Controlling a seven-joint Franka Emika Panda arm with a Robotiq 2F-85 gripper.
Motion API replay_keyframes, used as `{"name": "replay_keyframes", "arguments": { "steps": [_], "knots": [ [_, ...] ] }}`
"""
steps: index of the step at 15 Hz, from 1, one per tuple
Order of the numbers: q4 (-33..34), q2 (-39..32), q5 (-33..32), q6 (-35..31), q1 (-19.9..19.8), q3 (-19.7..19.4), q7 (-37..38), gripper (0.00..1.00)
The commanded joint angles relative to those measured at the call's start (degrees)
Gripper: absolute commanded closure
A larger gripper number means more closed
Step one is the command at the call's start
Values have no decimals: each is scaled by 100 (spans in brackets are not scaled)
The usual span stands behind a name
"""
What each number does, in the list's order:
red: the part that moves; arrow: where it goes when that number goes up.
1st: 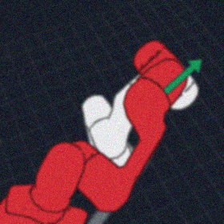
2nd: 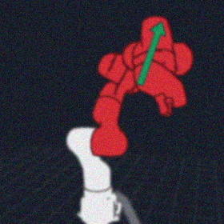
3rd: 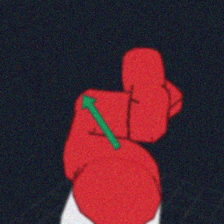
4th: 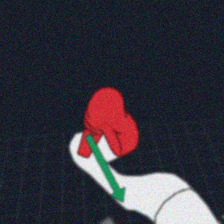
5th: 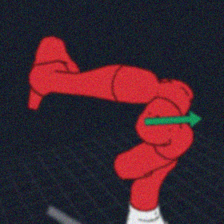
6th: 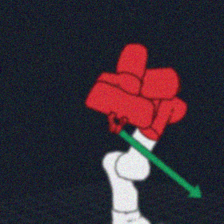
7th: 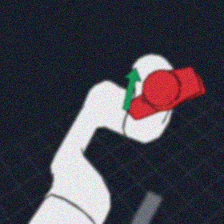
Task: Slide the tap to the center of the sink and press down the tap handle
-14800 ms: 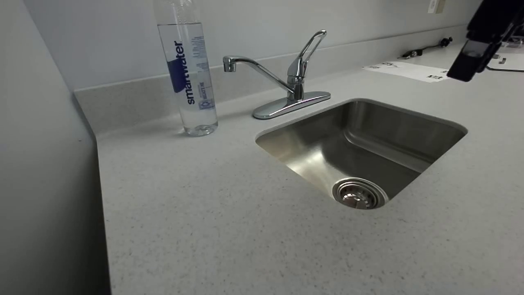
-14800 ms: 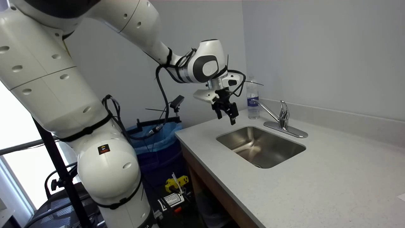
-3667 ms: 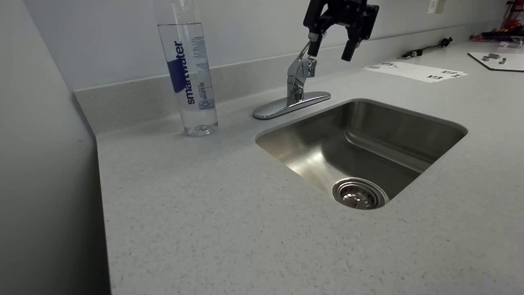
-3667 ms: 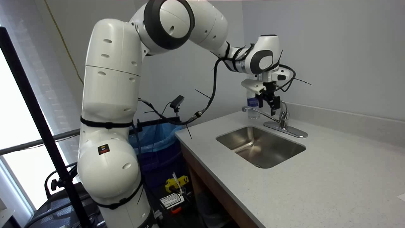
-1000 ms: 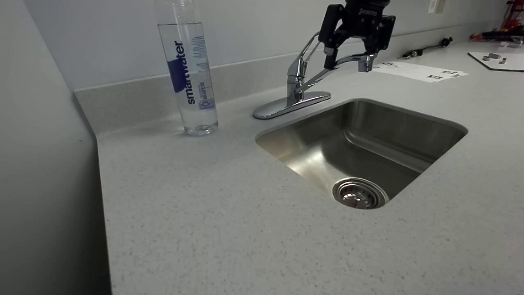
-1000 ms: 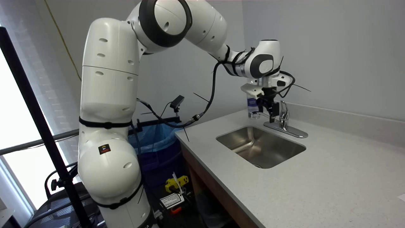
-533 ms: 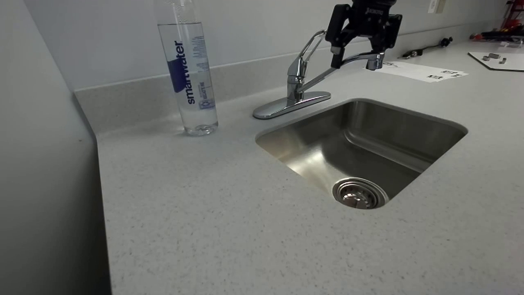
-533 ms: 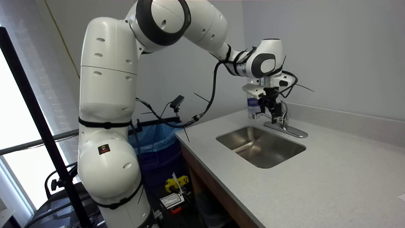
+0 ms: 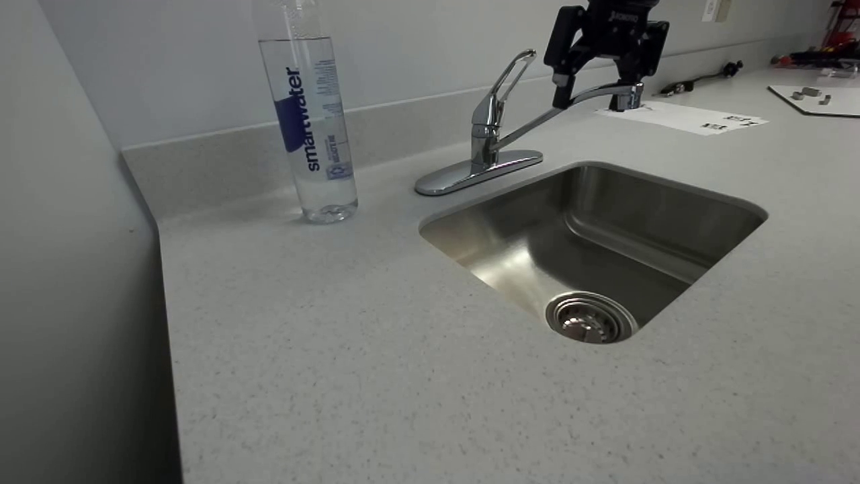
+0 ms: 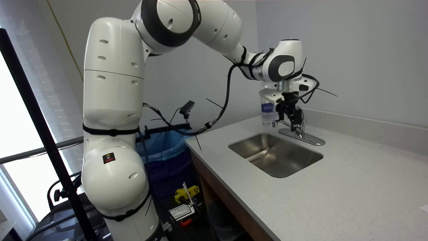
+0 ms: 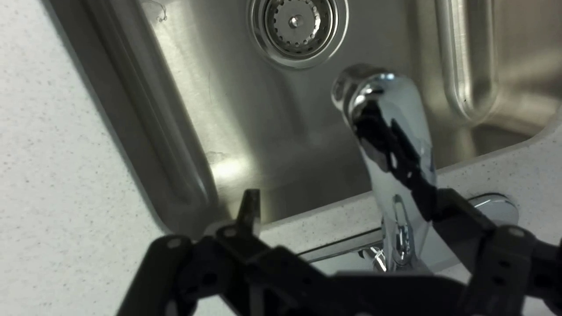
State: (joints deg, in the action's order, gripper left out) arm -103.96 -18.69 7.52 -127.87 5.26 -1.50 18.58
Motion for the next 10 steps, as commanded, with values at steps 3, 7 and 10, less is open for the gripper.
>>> {"name": "replay_keyframes", "arguments": {
  "steps": [3,7,10],
  "knots": [
    [293,-27,82,-297,-124,94,-140,0],
    [620,-126,197,-649,-86,180,-107,0],
    [894,-263,143,-1036,-40,217,-38,0]
  ]
}}
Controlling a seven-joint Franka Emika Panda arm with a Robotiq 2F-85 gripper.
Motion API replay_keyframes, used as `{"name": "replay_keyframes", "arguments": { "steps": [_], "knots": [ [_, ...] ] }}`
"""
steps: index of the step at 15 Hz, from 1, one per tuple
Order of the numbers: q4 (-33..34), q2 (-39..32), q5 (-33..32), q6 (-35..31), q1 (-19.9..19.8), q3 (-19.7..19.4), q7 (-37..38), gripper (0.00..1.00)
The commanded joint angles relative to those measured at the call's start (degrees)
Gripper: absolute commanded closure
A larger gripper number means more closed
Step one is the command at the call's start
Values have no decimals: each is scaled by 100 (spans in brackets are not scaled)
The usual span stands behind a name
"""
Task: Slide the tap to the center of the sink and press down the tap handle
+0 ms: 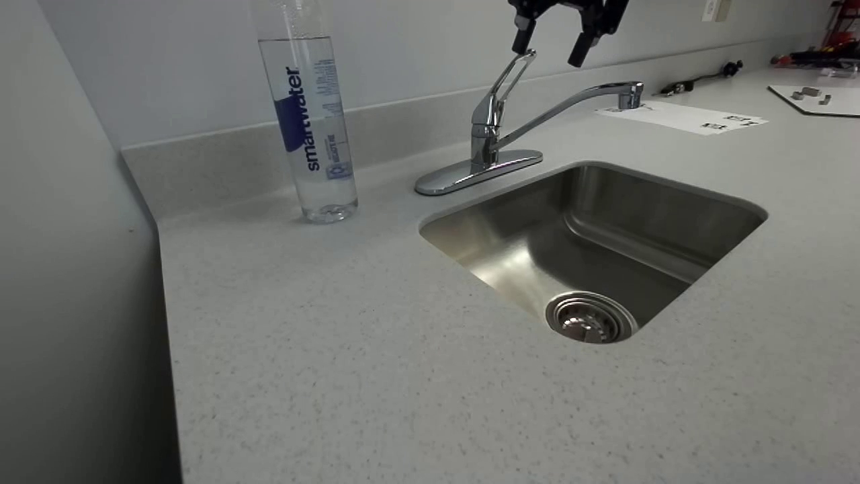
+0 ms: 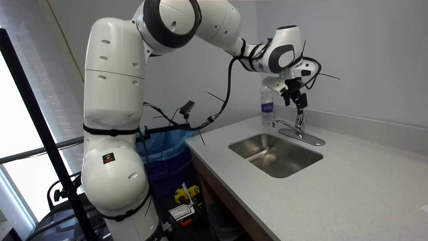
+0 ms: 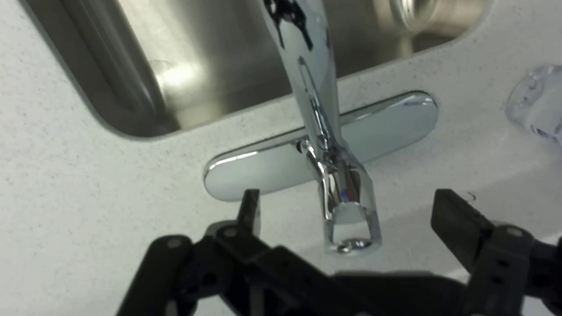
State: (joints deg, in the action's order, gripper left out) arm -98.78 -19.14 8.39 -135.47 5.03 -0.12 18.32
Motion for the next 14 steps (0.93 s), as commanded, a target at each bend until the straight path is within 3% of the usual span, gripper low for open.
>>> {"name": "replay_keyframes", "arguments": {
  "steps": [1,7,14],
  "knots": [
    [470,-272,32,-402,-3,82,13,0],
    [828,-709,53,-1271,54,186,-54,0],
    [932,-890,10,-1270,122,215,-8,0]
  ]
}}
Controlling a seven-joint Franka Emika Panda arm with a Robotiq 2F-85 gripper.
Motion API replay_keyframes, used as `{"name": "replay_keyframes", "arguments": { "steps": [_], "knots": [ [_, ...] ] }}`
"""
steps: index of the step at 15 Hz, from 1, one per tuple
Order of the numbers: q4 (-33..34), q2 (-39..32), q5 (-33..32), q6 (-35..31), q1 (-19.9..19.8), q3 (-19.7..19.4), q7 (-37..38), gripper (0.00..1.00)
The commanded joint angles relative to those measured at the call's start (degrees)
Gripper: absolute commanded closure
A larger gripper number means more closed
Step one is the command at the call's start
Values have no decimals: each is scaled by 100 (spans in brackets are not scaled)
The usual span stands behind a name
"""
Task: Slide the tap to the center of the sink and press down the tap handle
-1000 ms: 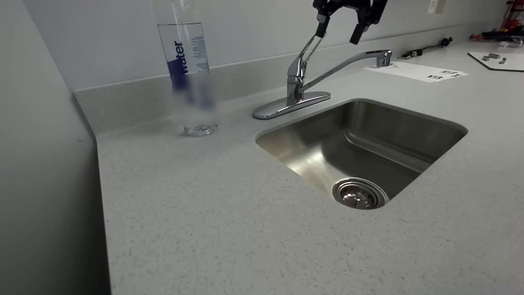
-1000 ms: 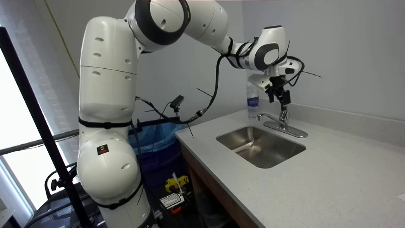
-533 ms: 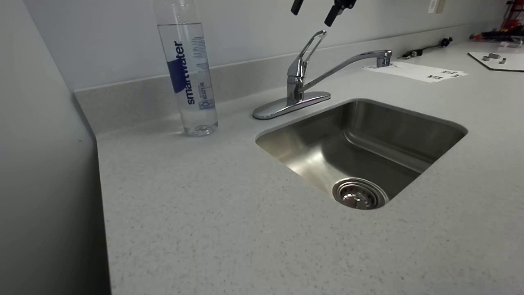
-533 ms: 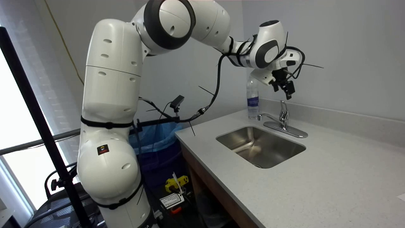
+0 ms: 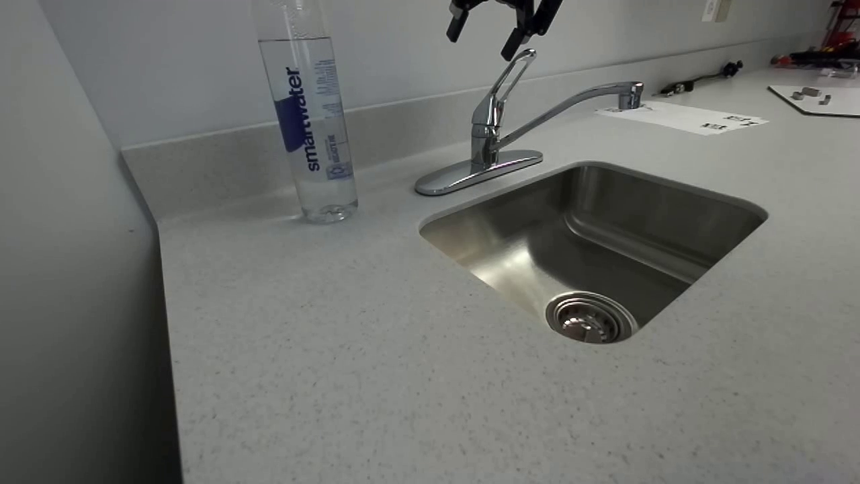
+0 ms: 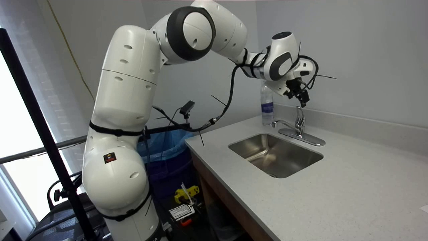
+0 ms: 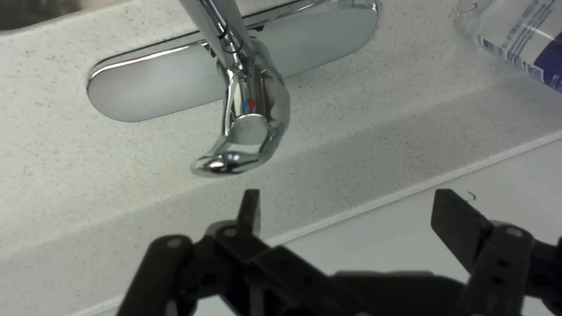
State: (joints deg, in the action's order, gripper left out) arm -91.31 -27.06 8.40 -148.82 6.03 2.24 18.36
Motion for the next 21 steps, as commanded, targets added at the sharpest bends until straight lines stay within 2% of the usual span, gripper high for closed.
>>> {"name": "replay_keyframes", "arguments": {
  "steps": [1,15,21],
  "knots": [
    [164,-77,-10,133,29,-47,27,0],
    [-662,522,59,1196,-32,-19,-22,0],
    [-1192,751,61,1121,2,63,-38,0]
  ]
}}
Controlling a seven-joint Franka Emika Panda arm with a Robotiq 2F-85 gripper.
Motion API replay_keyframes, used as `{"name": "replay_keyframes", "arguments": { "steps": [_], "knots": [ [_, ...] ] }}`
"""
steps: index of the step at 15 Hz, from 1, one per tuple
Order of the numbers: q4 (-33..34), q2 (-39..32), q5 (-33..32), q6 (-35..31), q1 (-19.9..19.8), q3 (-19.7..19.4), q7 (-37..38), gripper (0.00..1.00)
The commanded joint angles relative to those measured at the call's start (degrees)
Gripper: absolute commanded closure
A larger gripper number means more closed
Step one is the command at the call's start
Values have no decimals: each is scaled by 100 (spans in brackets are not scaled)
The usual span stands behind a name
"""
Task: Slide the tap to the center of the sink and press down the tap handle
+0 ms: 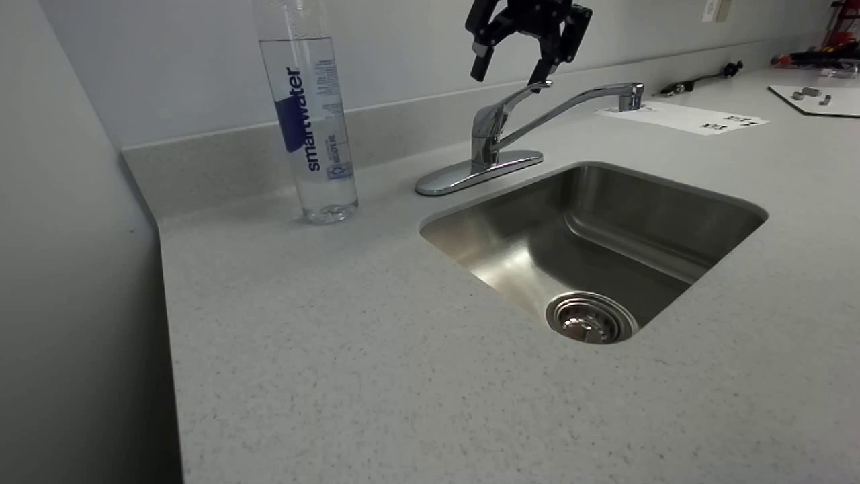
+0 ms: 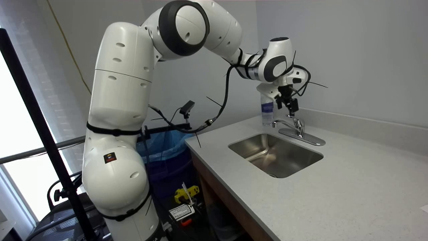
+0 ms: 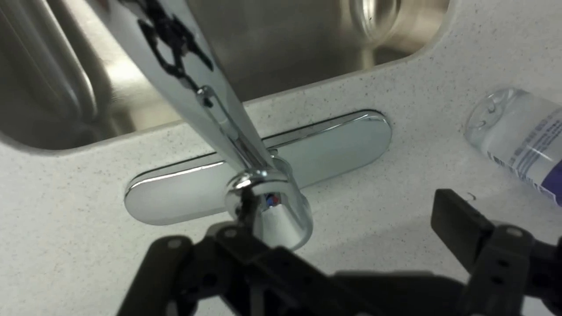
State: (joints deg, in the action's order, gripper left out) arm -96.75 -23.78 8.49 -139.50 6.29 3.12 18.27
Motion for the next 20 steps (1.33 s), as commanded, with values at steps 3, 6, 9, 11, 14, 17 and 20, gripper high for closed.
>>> {"name": "replay_keyframes", "arguments": {
  "steps": [3,6,9,11,14,17,20],
  "knots": [
    [-805,491,3,-59,-2,-53,-11,0],
    [-964,513,-83,-597,42,-76,-41,0],
    [-1172,590,-212,-1282,86,-103,-90,0],
    [-1311,636,-312,-1665,104,-116,-97,0],
    [-1483,669,-348,-2037,99,-110,-101,0],
    [-1619,620,-495,-2616,183,-191,-52,0],
    [-1715,563,-777,-3227,284,-301,90,0]
  ]
}}
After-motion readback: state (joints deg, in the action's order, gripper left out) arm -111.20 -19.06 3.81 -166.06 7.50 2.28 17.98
